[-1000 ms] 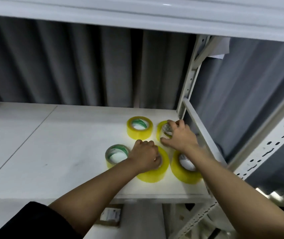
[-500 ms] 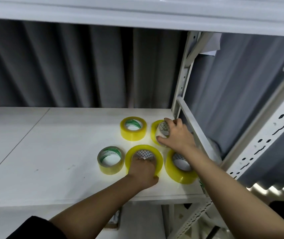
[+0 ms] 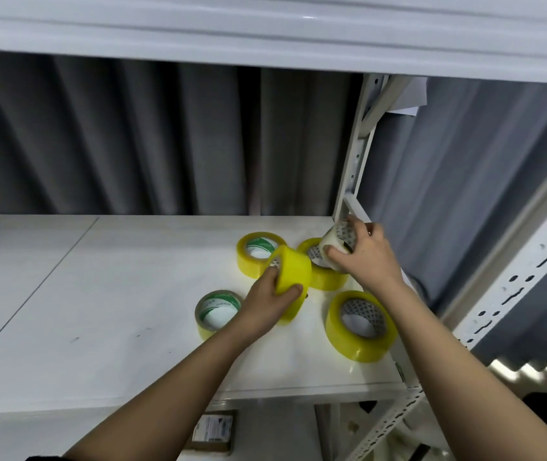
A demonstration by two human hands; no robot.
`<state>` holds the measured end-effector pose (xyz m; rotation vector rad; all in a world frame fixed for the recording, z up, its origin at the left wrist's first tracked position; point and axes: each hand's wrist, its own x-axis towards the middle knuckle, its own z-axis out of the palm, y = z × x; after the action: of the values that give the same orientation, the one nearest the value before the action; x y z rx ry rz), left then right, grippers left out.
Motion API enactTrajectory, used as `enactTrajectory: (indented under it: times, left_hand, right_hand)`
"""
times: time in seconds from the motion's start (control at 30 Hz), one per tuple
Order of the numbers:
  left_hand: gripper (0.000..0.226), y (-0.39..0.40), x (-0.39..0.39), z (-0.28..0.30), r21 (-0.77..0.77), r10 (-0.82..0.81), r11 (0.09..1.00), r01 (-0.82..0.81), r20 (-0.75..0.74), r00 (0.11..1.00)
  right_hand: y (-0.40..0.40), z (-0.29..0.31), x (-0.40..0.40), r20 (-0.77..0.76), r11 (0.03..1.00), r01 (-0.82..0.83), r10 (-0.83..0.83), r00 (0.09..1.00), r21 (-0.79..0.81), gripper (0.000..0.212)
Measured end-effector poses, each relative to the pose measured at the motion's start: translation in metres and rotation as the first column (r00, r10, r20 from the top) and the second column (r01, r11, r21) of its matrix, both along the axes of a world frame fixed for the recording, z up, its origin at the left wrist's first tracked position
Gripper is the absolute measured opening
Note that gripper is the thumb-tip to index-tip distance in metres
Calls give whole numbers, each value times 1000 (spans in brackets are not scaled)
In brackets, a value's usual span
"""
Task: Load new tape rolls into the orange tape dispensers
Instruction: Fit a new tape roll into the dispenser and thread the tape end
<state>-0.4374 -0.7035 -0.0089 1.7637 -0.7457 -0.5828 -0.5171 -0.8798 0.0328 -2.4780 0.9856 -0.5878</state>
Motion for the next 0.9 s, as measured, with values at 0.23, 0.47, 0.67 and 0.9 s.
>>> enactTrajectory:
  times: [0.23, 0.47, 0.67, 0.9]
  left_hand:
    - [14, 24, 8, 12, -283, -33, 959, -23, -192, 981]
    - [28, 39, 11, 18, -352, -27, 935, -52, -218, 976]
    - [24, 40, 19, 23, -350, -20, 932, -91, -301, 953]
    - [17, 42, 16, 27, -284, 78, 931, -228, -456, 886]
  right_hand:
    - [8, -7, -4, 8, 995, -74, 74, 997, 73, 79]
    - [41, -34, -4, -170, 958, -282, 286, 943, 42, 82]
    - [60, -52, 6, -310, 930, -363, 328, 892, -63, 84]
    - [75, -72, 7, -468, 899, -389, 261, 844, -200, 83]
